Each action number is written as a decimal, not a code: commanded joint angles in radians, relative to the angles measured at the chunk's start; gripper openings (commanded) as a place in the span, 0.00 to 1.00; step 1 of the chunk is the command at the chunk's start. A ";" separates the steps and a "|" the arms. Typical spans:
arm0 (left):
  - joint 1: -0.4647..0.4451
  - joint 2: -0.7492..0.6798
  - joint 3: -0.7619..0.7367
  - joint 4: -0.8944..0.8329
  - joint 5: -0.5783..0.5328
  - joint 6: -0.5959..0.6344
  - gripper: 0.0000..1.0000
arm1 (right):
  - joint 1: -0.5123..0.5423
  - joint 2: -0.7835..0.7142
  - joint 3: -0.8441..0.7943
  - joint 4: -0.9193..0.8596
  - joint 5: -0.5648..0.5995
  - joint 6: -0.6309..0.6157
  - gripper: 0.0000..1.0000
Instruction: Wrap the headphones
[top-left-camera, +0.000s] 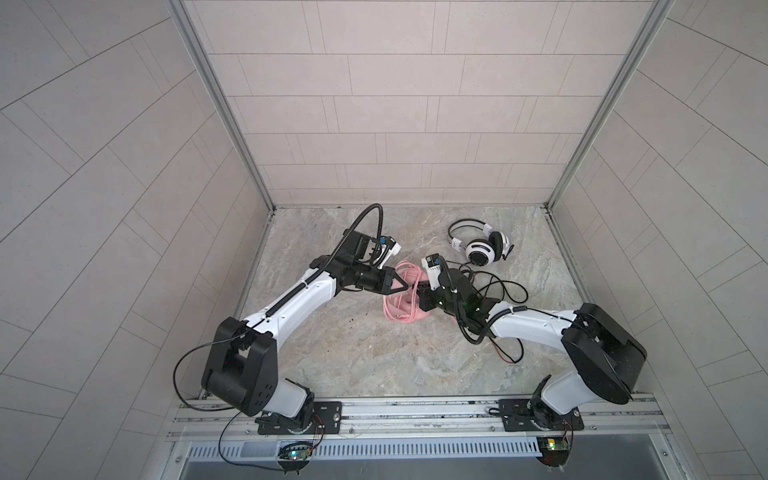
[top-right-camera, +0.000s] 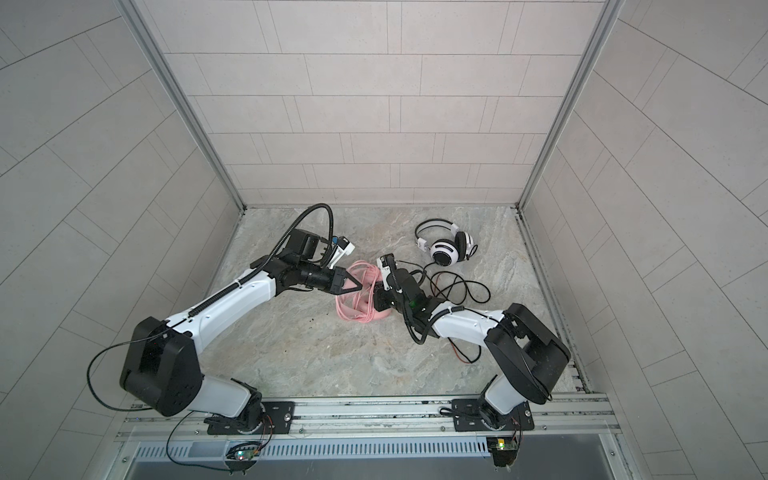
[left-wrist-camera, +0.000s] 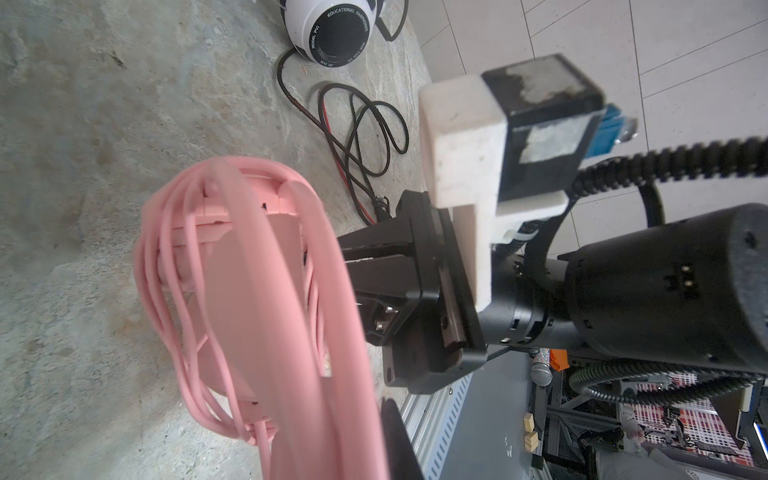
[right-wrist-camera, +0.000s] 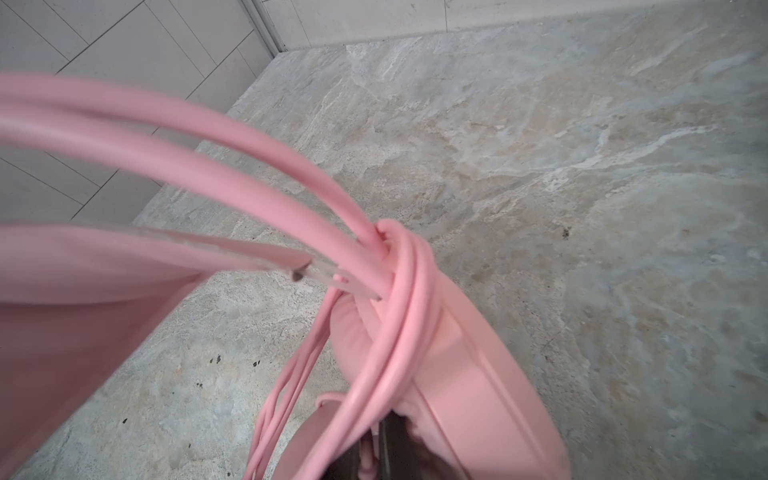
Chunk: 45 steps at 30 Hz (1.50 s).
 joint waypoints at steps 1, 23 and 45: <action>0.003 -0.085 0.023 0.071 0.142 -0.017 0.00 | -0.002 -0.006 -0.031 -0.006 0.012 0.005 0.24; 0.243 -0.139 -0.026 0.270 0.103 -0.219 0.00 | -0.005 -0.245 0.100 -0.422 0.167 -0.184 0.58; 0.516 -0.037 -0.054 0.469 -0.092 -0.559 0.00 | -0.011 -0.395 0.015 -0.463 0.189 -0.203 0.58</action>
